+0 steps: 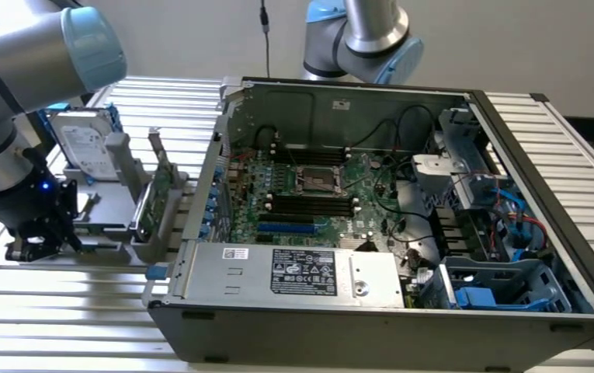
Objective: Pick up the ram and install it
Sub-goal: 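Pick up the ram and move it above insertion slot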
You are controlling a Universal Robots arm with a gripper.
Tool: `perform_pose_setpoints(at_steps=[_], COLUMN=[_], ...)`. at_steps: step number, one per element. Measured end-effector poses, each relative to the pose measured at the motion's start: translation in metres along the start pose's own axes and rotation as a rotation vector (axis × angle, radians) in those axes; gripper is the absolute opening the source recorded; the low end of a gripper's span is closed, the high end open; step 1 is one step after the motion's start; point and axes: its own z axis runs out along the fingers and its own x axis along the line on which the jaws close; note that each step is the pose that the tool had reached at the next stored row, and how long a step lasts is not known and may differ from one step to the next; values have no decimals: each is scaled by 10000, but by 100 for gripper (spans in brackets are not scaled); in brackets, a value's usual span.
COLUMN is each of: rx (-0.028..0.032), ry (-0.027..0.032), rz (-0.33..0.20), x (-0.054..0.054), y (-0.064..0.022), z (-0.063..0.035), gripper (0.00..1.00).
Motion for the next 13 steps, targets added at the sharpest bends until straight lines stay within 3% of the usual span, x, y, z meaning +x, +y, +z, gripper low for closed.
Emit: perform_pose_setpoints(at_steps=[9, 13], rx=[15, 22], ry=[321, 356], rz=[-52, -73], x=[-81, -85], y=[4, 6], z=[29, 32], gripper=[13, 13])
